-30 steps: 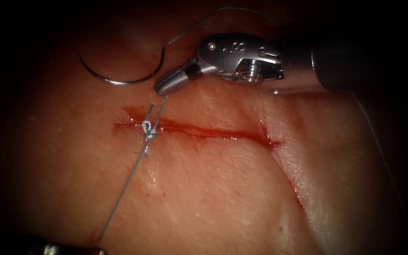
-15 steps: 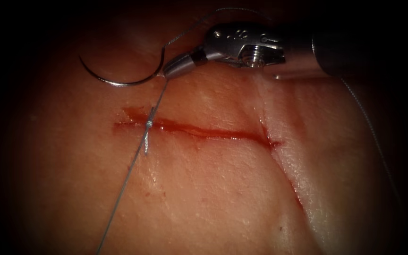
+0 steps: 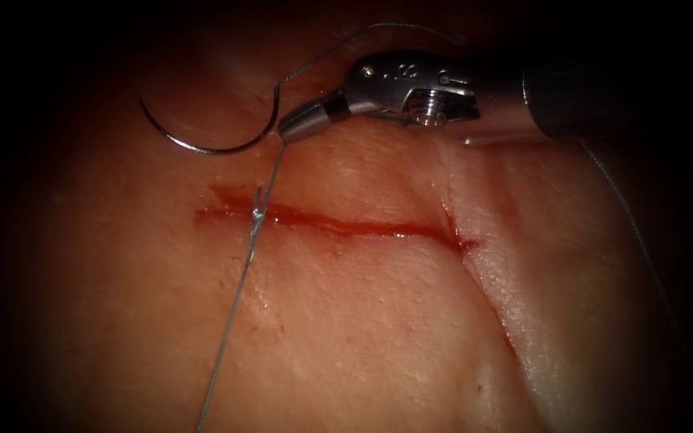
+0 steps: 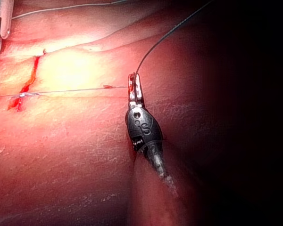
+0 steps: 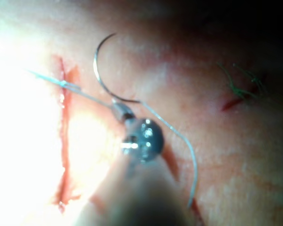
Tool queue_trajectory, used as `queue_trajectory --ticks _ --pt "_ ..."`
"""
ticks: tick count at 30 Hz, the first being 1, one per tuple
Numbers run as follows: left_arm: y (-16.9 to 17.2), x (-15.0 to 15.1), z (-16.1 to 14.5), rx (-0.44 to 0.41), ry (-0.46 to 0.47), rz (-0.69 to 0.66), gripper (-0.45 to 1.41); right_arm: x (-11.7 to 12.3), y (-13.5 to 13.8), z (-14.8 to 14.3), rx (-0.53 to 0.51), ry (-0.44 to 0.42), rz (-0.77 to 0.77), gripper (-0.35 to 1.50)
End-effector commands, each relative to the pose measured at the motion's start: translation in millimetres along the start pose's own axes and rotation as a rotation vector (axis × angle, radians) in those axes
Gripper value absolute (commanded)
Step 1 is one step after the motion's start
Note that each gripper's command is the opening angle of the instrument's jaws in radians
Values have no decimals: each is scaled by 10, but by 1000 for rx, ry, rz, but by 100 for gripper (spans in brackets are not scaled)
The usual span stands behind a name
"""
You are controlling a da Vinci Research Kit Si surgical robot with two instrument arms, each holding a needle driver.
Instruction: Wound Closure
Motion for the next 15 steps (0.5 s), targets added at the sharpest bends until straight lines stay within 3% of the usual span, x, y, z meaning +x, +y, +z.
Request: queue_trajectory --ticks 1,9,15 --pt "5 -11 0 3 -1 -7 -45 -2 7 4 -11 -1 -8 -35" --pt "12 -26 -16 -7 -5 -22 -45 -2 9 2 -37 0 -14 -35" --pt "9 -17 -17 -4 -7 -44 -45 1 2 8 -9 4 -13 -35"
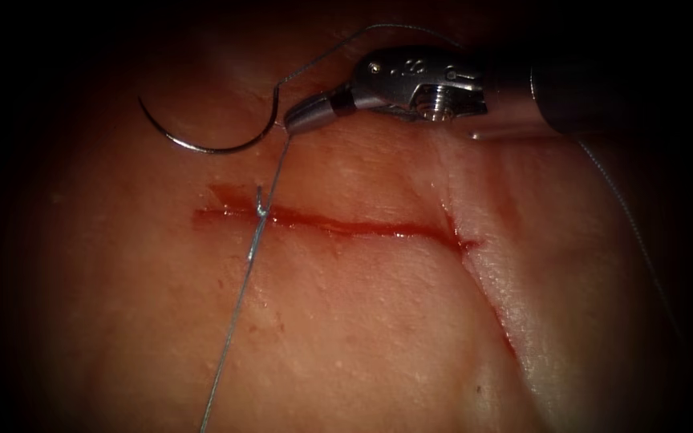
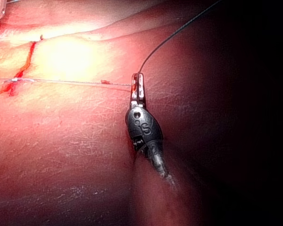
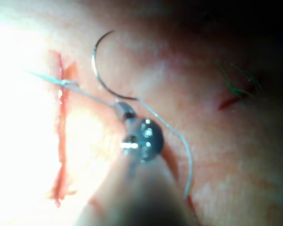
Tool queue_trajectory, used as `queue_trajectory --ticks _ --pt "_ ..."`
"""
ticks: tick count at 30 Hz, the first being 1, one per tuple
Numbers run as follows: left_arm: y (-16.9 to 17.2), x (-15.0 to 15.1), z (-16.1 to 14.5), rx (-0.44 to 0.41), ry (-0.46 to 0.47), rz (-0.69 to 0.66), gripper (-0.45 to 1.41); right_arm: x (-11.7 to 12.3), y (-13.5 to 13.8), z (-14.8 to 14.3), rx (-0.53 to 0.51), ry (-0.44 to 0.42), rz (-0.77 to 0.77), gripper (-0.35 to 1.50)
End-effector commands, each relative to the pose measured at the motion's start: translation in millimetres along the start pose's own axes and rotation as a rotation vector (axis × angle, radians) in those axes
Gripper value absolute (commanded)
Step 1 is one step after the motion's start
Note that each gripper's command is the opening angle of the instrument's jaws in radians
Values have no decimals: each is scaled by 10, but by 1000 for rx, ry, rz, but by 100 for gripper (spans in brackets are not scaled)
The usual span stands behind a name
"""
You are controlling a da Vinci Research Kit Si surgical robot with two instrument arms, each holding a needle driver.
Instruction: Wound Closure
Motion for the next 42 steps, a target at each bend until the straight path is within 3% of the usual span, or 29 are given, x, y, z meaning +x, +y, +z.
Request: queue_trajectory --ticks 1,9,10,11,12,15,21,26,29,33,37,42 --pt "2 -3 2 3 -1 -13 -45 2 -1 11 10 1 -3 -35" --pt "-21 57 31 4 1 35 -45 37 -20 10 -34 71 -10 -35" --pt "-23 62 33 5 1 37 -45 40 -21 9 -42 79 -5 -18" --pt "-26 66 35 2 2 38 -45 43 -22 7 -52 87 1 20" --pt "-30 75 41 2 2 53 -45 50 -22 4 -110 90 19 89" --pt "-36 85 49 -4 3 60 -45 63 -22 -7 -175 102 56 131" --pt "-42 90 59 -7 4 64 -45 87 -30 -49 -284 149 128 138" --pt "-55 94 63 -12 5 68 -45 94 -64 -61 -293 151 155 123" --pt "-69 108 66 -20 -11 69 -45 106 -92 -32 -237 154 147 113" --pt "-88 119 63 -25 -24 77 -45 125 -102 7 -248 154 148 111" --pt "-107 120 57 -13 -48 73 -45 130 -101 29 -259 153 148 113" --pt "-137 124 52 -8 -83 82 -45 120 -117 62 -267 150 121 111"
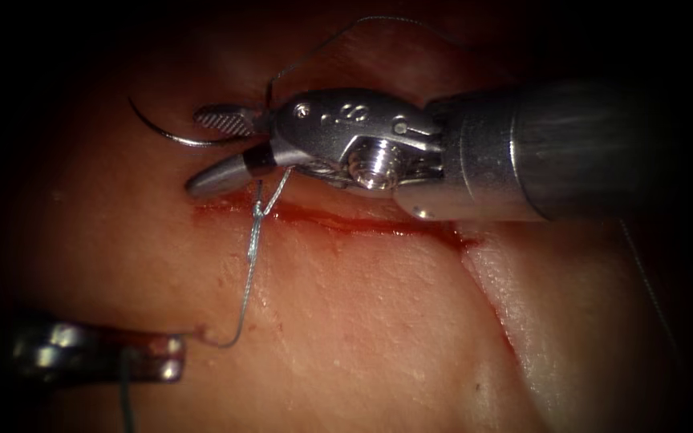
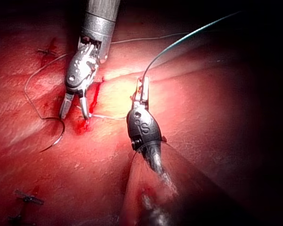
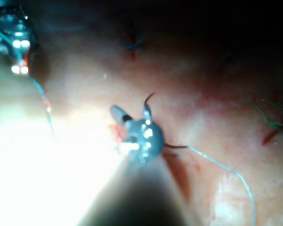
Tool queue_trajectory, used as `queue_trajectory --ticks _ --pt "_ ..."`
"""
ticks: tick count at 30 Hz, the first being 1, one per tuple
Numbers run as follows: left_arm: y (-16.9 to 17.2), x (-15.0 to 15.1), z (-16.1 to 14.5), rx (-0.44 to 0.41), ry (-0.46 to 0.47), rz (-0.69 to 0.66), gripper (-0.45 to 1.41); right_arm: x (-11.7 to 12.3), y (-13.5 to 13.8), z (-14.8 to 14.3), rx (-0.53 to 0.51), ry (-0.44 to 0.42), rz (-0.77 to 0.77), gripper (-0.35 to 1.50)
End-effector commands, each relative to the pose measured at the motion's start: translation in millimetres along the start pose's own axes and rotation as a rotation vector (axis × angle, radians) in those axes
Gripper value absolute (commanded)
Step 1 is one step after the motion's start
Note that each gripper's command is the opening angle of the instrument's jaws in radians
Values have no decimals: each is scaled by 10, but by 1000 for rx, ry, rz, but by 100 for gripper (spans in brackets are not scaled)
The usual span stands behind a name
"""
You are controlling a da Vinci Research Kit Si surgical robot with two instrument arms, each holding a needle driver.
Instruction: Wound Closure
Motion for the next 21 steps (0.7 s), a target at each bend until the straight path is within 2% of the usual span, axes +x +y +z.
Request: queue_trajectory --ticks 1,7,11,16,21 --pt "-3 -3 3 0 -2 3 -45 -3 -5 10 3 6 -7 111" --pt "-40 31 13 15 -3 43 -45 -4 -25 11 5 38 2 109" --pt "-66 40 22 8 -5 60 -45 -4 -45 16 6 57 17 106" --pt "-98 31 30 12 -4 73 -45 -1 -65 21 10 83 22 104" --pt "-129 11 29 7 -5 85 -45 3 -71 19 17 101 24 103"
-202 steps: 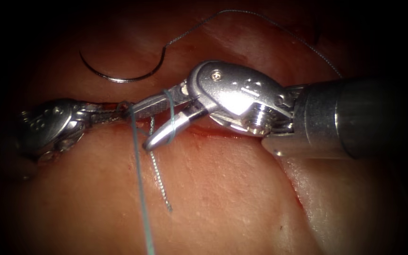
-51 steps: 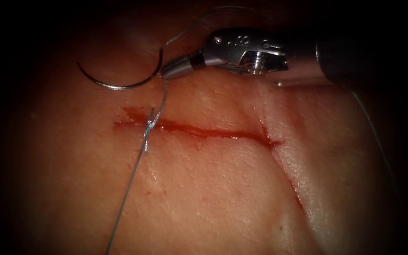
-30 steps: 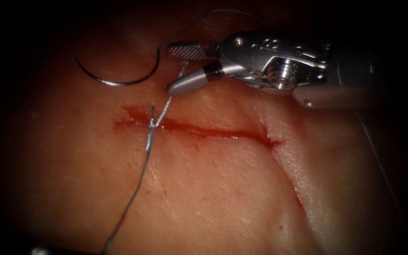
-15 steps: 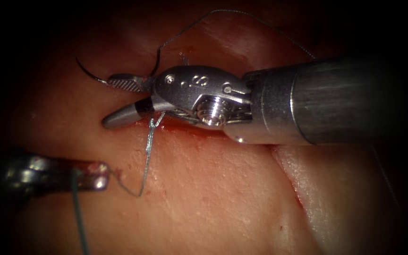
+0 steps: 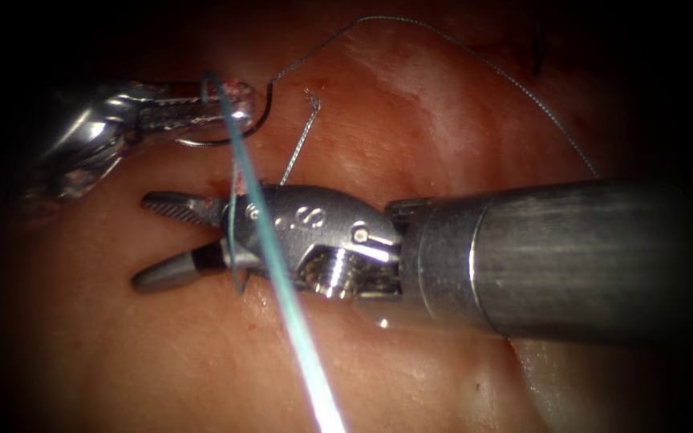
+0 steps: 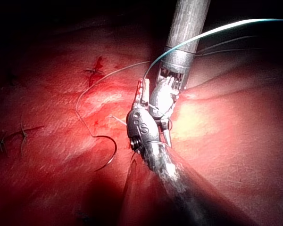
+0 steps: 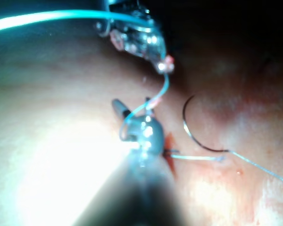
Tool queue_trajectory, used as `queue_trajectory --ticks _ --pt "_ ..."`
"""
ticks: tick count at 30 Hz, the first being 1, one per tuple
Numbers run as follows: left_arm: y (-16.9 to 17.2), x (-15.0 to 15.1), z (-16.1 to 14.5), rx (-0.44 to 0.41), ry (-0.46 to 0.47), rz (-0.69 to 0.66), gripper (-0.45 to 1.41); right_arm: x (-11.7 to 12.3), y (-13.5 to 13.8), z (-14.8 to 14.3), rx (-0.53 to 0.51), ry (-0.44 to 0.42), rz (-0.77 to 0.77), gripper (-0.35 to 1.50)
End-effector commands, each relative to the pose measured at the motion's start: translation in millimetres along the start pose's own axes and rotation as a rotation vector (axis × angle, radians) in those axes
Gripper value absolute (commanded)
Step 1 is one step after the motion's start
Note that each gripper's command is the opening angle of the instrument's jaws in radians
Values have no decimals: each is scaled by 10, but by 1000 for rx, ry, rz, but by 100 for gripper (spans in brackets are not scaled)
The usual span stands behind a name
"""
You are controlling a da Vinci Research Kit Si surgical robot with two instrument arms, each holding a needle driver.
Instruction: Wound Closure
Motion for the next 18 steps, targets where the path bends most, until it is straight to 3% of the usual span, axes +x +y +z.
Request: queue_trajectory --ticks 1,5,9,18 --pt "-11 -17 1 -4 2 8 -45 -3 -2 4 6 11 1 101" --pt "-26 -51 -6 -12 -1 42 -45 -4 -1 -2 17 34 1 99" --pt "-34 -84 -13 -20 -3 40 -45 -2 0 -9 46 119 23 98" --pt "-43 -111 -28 -16 -8 40 -45 -2 12 -29 70 220 94 98"
